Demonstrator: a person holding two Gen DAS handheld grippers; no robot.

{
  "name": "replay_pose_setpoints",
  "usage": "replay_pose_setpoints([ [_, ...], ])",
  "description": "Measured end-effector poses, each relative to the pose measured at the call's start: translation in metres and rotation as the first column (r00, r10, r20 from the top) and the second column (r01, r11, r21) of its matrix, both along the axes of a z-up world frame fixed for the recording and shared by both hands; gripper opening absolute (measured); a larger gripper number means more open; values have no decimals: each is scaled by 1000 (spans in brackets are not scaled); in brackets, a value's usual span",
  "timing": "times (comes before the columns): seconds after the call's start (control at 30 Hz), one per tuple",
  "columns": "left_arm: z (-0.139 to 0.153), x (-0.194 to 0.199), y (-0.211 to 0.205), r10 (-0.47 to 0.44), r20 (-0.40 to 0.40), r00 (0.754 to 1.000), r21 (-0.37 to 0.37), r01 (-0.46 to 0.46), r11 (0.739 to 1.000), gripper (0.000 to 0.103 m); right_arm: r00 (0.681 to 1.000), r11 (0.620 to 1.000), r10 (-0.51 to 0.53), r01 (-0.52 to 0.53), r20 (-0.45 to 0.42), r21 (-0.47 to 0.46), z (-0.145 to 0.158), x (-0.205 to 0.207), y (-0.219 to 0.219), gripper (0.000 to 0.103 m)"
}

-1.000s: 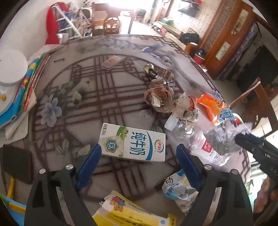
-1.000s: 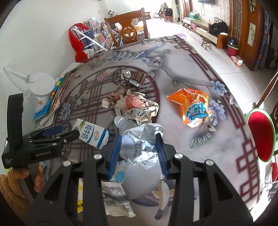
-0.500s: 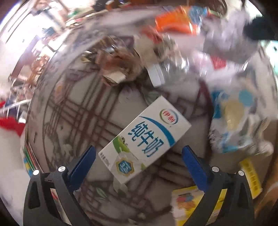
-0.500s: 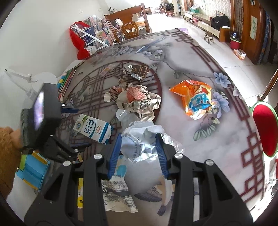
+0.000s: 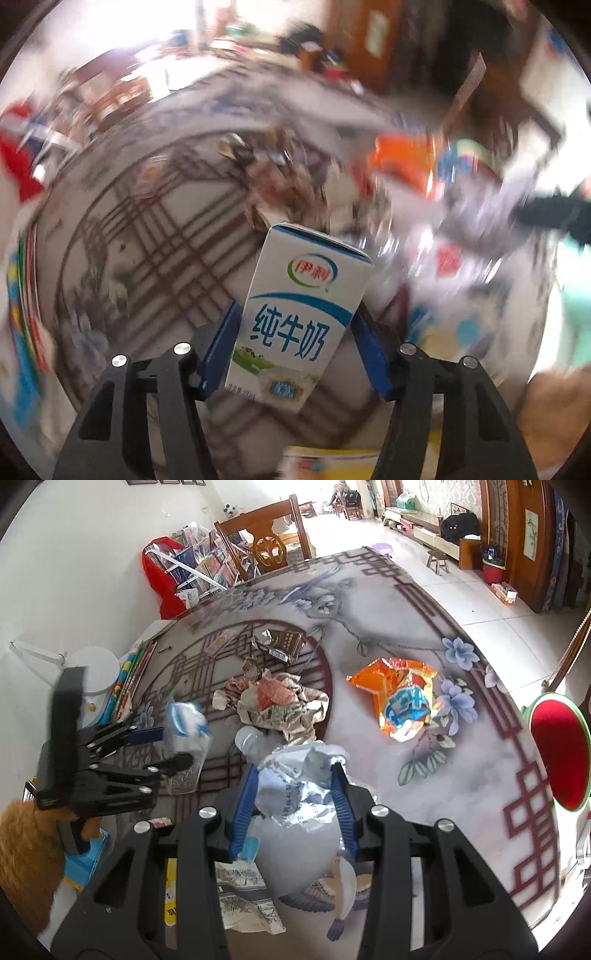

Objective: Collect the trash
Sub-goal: 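Carry the milk carton and foil over the red bucket with both tools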

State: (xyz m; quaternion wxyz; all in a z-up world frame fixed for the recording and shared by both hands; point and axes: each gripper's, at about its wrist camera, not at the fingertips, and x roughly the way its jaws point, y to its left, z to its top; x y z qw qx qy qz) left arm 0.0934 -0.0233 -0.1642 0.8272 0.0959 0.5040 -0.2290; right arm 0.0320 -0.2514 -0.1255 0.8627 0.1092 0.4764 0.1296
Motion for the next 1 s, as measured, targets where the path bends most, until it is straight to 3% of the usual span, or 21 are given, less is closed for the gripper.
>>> replay_pose_setpoints([
  [0.1,19,-9,11,152,19,988,-117,-149,982,57,1000,1000,13,-13,15,-2,4,1,0,40],
  [0.27,45,-33,13,342,-8,940,-315,-327,891,57,998,999,37,-37,50,-9,11,3,-5,40],
  [0.37,52,-39,-3,393,-11,920,-363,-369,855,57,996,998,55,-54,67,-11,14,5,-13,40],
  [0.63,72,-37,-56,431,21,902,-391,-389,834,57,990,997,70,-67,119,-26,30,8,-60,40],
  [0.77,74,-36,-86,441,57,896,-354,-395,848,58,990,999,51,-47,132,-27,35,13,-96,40],
  [1.0,72,-31,-137,413,34,910,-348,-376,859,58,992,1000,-10,13,125,-24,31,18,-154,40],
])
